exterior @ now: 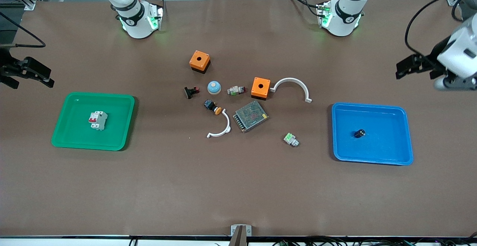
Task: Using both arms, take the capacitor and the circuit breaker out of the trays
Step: 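Reach the left gripper into the blue tray while the right gripper reaches the green tray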
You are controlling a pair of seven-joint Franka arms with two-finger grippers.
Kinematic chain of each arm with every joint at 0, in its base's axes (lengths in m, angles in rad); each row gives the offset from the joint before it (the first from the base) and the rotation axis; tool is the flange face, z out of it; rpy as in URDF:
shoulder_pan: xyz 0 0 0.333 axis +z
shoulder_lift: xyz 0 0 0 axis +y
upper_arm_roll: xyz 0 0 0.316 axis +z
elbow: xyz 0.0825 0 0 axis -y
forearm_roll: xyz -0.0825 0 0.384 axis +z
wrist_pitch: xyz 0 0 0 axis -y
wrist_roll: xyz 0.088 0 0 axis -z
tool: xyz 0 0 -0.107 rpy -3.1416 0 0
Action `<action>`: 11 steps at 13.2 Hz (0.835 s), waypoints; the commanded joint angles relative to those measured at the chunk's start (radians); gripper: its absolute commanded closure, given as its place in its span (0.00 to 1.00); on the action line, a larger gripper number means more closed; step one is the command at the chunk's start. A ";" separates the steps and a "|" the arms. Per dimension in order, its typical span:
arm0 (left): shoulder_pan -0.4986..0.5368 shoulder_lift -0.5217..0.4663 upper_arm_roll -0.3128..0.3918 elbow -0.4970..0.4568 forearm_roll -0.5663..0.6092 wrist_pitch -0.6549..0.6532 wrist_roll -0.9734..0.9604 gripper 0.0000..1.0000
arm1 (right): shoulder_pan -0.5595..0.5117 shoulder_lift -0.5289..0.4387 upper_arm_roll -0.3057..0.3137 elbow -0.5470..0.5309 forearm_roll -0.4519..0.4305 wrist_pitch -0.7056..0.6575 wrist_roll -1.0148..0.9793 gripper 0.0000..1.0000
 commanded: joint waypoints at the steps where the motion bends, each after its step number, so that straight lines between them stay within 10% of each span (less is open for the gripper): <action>1: 0.000 0.003 -0.003 -0.136 0.030 0.168 -0.037 0.00 | -0.006 0.006 0.005 0.011 0.012 -0.011 0.007 0.00; 7: 0.023 0.055 -0.001 -0.469 0.030 0.622 -0.123 0.00 | -0.021 0.023 0.004 0.006 0.004 -0.013 -0.031 0.00; 11: 0.033 0.164 -0.001 -0.520 0.124 0.761 -0.126 0.03 | -0.064 0.043 0.002 0.000 -0.007 -0.022 -0.080 0.00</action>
